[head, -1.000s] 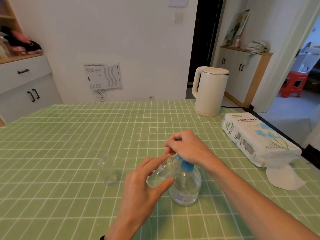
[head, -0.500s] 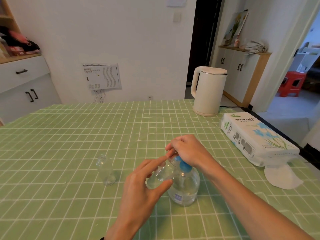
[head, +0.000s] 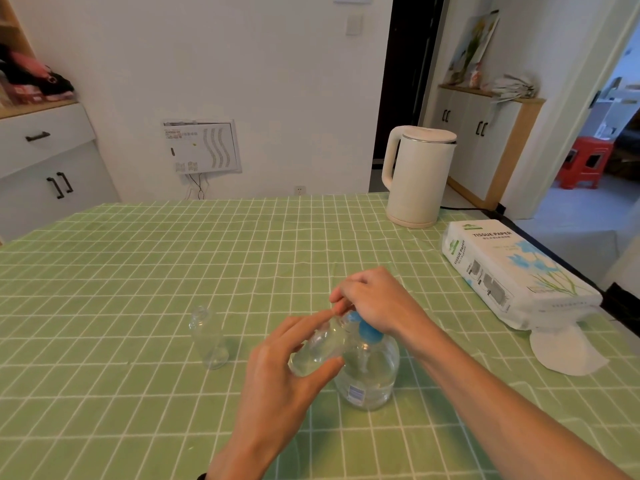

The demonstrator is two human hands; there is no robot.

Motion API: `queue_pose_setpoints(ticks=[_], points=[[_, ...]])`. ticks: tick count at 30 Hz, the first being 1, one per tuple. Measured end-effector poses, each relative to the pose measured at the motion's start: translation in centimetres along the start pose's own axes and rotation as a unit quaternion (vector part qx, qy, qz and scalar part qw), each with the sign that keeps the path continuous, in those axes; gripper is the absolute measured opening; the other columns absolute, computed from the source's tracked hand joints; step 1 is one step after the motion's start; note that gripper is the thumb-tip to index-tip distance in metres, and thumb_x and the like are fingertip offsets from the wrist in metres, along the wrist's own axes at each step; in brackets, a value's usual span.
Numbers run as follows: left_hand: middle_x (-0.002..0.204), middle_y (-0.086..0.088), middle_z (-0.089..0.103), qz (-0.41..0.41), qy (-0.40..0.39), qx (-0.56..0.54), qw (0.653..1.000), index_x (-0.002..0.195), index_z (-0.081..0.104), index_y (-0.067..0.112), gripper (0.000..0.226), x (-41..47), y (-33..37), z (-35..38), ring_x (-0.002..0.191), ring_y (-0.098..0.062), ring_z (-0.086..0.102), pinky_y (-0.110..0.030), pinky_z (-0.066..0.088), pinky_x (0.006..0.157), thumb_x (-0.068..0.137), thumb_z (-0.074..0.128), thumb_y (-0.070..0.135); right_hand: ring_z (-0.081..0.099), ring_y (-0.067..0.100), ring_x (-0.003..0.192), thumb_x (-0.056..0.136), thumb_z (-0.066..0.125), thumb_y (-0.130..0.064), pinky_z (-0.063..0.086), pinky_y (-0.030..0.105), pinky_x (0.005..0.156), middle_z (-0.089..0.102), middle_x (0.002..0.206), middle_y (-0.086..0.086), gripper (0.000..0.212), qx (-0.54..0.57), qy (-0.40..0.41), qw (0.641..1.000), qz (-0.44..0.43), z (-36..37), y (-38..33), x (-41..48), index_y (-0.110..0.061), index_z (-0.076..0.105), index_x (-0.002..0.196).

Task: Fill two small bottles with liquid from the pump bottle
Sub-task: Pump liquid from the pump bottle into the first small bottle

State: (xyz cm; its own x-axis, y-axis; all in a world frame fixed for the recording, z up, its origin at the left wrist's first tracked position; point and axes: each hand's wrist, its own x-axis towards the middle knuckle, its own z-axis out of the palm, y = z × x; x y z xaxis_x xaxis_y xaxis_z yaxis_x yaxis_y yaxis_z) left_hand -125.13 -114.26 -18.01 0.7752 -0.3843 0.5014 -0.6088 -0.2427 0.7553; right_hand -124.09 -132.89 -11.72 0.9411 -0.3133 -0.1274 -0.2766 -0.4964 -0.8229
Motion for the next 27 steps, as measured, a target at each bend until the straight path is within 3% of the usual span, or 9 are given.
queue_pose_setpoints(ticks=[8, 13, 18, 27], points=[[0.117, 0.027, 0.07, 0.007, 0.004, 0.007, 1.0, 0.131, 0.06, 0.059, 0.069, -0.1, 0.3, -0.1, 0.109, -0.005, 0.068, -0.015, 0.051, 0.088, 0.079, 0.088, 0.024, 0.078, 0.014, 0.094, 0.105, 0.056, -0.024, 0.059, 0.042, 0.102, 0.082, 0.084, -0.007, 0.031, -0.017, 0.002, 1.0, 0.001, -0.3, -0.7, -0.5, -0.017, 0.083, 0.093], [0.116, 0.024, 0.07, 0.014, 0.007, 0.014, 1.0, 0.133, 0.063, 0.051, 0.064, 0.1, 0.3, -0.2, 0.108, -0.006, 0.068, -0.012, 0.05, 0.088, 0.079, 0.088, 0.027, 0.081, 0.027, 0.093, 0.101, 0.061, -0.024, 0.064, 0.049, 0.095, 0.081, 0.077, -0.01, 0.028, -0.052, 0.029, 0.998, -0.024, -0.3, -1.4, -0.3, -0.012, 0.083, 0.088], [0.117, 0.027, 0.069, 0.01, 0.011, 0.021, 1.0, 0.133, 0.063, 0.052, 0.065, 0.0, 0.2, -0.1, 0.109, -0.003, 0.068, -0.01, 0.049, 0.088, 0.079, 0.088, 0.027, 0.079, 0.013, 0.089, 0.101, 0.059, -0.018, 0.061, 0.043, 0.101, 0.083, 0.08, -0.006, 0.028, -0.011, 0.023, 1.0, -0.009, -0.1, -0.4, 0.0, -0.019, 0.082, 0.086], [0.118, 0.03, 0.069, 0.015, 0.012, 0.027, 0.999, 0.13, 0.06, 0.06, 0.072, -0.1, 0.3, -0.3, 0.11, 0.0, 0.067, -0.007, 0.046, 0.089, 0.077, 0.09, 0.023, 0.078, 0.013, 0.09, 0.103, 0.057, -0.022, 0.06, 0.041, 0.1, 0.082, 0.079, -0.006, 0.032, -0.007, 0.03, 1.0, -0.002, 0.1, 0.0, -0.2, -0.018, 0.083, 0.085]])
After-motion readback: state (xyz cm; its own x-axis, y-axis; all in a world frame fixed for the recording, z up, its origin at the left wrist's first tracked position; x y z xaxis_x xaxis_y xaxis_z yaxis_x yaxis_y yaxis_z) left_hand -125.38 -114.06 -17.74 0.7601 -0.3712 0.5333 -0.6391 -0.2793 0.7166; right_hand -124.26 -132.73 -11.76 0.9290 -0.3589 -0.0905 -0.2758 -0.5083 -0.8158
